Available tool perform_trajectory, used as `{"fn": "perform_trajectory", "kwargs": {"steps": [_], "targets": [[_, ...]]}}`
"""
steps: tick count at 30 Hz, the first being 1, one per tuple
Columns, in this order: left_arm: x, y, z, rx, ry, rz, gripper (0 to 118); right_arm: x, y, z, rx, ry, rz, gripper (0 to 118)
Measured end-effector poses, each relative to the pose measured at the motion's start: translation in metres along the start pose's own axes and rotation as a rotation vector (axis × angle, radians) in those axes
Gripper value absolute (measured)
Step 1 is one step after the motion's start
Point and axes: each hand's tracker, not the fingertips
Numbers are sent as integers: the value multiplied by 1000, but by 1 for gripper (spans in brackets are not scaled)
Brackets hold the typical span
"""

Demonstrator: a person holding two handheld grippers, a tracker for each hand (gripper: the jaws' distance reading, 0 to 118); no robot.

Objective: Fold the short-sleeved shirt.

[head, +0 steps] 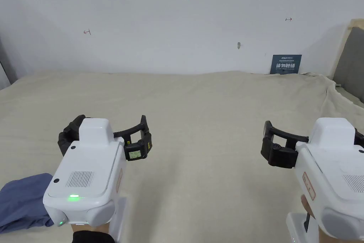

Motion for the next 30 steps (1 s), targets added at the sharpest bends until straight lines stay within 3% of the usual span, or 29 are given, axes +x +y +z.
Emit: {"fn": "perform_trajectory", "kwargs": {"steps": [30], "targets": [[-4, -3, 2, 3, 10, -5, 118, -4, -1, -4, 0, 13, 9, 118]]}}
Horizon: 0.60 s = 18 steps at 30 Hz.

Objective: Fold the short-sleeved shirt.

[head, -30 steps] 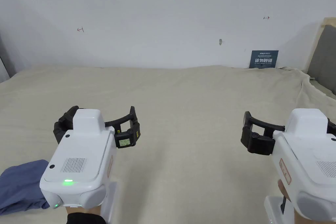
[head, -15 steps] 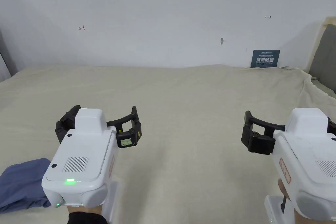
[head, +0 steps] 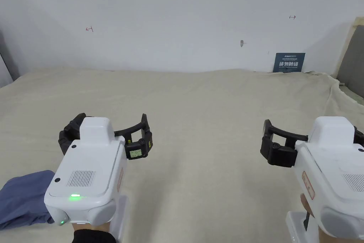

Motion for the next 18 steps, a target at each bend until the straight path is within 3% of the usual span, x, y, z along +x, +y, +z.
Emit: {"fn": "perform_trajectory", "kwargs": {"steps": [18], "targets": [[1, 1, 0, 9, -12, -3, 118, 2, 2, 1, 4, -8, -2, 118]]}}
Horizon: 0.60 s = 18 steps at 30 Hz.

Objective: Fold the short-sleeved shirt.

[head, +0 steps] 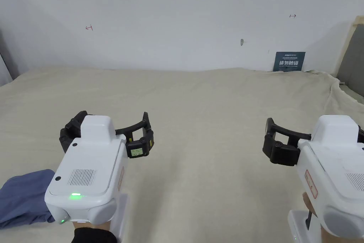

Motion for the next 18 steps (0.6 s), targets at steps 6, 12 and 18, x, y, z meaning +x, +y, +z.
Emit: {"fn": "perform_trajectory", "kwargs": {"steps": [6, 12, 18], "targets": [[0, 0, 0, 1, -2, -2, 118, 0, 0, 1, 2, -3, 2, 118], [1, 0, -1, 1, -6, -3, 118, 1, 1, 0, 0, -3, 4, 118], [1, 0, -1, 0, -8, -3, 118, 1, 2, 1, -1, -9, 8, 118]]}}
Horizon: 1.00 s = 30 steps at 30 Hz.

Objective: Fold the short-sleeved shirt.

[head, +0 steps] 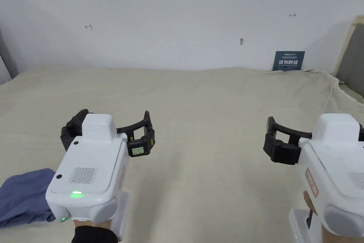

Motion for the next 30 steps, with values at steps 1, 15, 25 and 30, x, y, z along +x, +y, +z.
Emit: {"fn": "perform_trajectory", "kwargs": {"steps": [1, 15, 25, 30], "targets": [[0, 0, 0, 1, 0, 0, 118, 0, 0, 0, -1, -3, -1, 118], [-3, 2, 2, 2, 4, 15, 118, -1, 9, -4, -88, -43, -124, 118], [-7, 5, 0, -52, 37, 83, 118, 1, 35, -15, -448, -194, -305, 117], [-9, 5, 0, -70, 16, 90, 118, 5, 35, -20, -508, -158, -322, 117]]}}
